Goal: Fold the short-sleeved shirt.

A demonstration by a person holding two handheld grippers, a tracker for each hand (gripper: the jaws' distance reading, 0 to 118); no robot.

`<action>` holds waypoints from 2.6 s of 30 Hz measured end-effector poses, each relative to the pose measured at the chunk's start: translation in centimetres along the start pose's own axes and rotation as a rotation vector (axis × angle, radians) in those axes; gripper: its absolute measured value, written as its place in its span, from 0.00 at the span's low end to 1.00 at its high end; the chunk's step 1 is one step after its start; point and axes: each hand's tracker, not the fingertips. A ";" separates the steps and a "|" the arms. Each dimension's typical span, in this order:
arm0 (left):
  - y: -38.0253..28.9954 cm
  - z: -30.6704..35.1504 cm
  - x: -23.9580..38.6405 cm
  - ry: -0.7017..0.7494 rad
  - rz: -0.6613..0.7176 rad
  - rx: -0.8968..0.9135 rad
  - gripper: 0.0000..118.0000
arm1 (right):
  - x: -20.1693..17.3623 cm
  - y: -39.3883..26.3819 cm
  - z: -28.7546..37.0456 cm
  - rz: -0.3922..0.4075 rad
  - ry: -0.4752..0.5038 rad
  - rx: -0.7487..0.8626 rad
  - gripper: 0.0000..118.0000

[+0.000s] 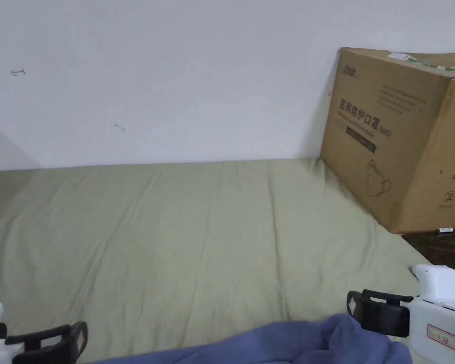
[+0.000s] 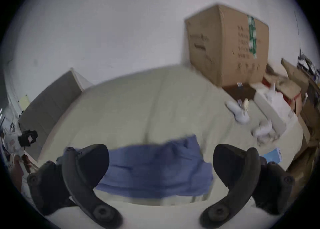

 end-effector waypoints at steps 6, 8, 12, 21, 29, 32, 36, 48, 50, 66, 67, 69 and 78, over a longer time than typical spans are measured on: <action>-0.1 1.4 5.0 0.040 -0.010 0.135 0.00 | -6.1 -0.3 1.8 -0.003 0.051 0.146 0.00; 0.0 1.4 5.5 0.010 0.005 0.128 0.00 | -6.2 -0.2 1.5 -0.006 0.086 0.114 0.00; 1.3 1.4 3.4 0.032 -0.013 0.062 0.00 | -6.5 0.0 1.3 0.069 0.070 0.079 0.00; -4.7 -5.2 -13.0 -0.233 0.609 -0.458 0.17 | -6.2 -0.2 -0.5 0.120 0.047 -0.001 0.00; -12.6 -8.9 -17.1 -0.439 0.930 -0.403 1.00 | -6.5 -0.7 -1.7 0.080 0.053 -0.081 0.00; -15.5 -12.6 -20.0 -0.521 1.011 -0.431 1.00 | -6.8 -0.8 -2.1 0.100 0.039 -0.114 0.00; -16.5 -15.5 -18.5 -0.733 1.064 -0.410 1.00 | -7.0 -0.4 -2.6 0.086 0.041 -0.136 0.00; -17.6 -18.3 -14.7 -0.563 0.883 -0.531 0.03 | -7.7 -0.7 -3.3 0.084 0.053 -0.167 0.00; -17.0 -17.7 -14.8 -0.540 0.873 -0.534 0.03 | -7.5 -0.8 -3.2 0.082 0.054 -0.172 0.00; -0.7 -4.5 -10.0 0.062 0.164 -0.405 0.03 | -6.0 -0.8 -1.8 0.010 0.079 -0.140 0.00; -0.5 -4.9 -9.1 0.005 0.238 -0.411 0.03 | -6.0 -0.8 -1.7 0.004 0.081 -0.136 0.00; -0.6 -7.2 -6.8 -0.156 0.406 -0.448 0.03 | -5.7 -0.8 -1.5 -0.013 0.090 -0.130 0.00; -7.4 -19.5 4.8 -0.265 0.367 -0.735 0.57 | -4.3 -1.9 -1.2 -0.026 0.091 -0.154 0.00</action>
